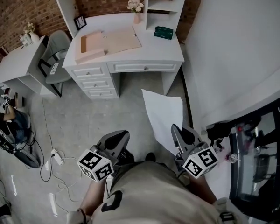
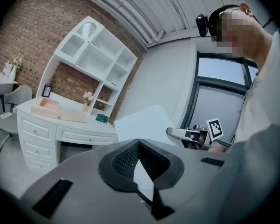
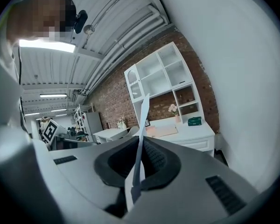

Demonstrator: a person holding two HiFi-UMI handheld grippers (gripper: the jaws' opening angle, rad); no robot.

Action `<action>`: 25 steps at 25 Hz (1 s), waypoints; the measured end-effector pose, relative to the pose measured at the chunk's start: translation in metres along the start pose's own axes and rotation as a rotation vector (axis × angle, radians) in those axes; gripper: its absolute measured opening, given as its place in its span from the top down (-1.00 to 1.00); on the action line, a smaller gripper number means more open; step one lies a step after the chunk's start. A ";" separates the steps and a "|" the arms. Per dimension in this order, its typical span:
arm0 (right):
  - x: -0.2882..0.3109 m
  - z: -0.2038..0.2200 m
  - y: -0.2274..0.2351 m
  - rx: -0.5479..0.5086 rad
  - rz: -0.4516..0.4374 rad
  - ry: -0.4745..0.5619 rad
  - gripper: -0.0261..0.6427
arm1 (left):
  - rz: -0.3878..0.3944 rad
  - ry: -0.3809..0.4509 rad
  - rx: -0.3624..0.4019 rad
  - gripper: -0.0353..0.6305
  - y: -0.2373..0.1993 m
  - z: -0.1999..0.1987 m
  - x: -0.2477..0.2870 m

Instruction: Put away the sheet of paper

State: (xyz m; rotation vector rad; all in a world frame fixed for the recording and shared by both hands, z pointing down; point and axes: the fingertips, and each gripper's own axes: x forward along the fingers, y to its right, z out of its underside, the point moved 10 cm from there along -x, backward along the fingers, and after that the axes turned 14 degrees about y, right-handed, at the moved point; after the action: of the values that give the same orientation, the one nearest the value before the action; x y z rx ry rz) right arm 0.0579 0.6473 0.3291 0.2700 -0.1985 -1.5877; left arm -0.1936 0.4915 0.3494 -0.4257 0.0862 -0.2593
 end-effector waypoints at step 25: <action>-0.006 -0.010 0.099 0.016 -0.094 -0.026 0.84 | -0.077 -0.051 0.072 0.85 0.045 0.011 0.083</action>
State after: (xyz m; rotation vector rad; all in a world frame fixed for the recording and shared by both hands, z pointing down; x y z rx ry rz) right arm 0.1555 0.6506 0.3490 0.2747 -0.2209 -1.6844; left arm -0.1016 0.5132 0.3380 -0.3637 0.0104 -0.3260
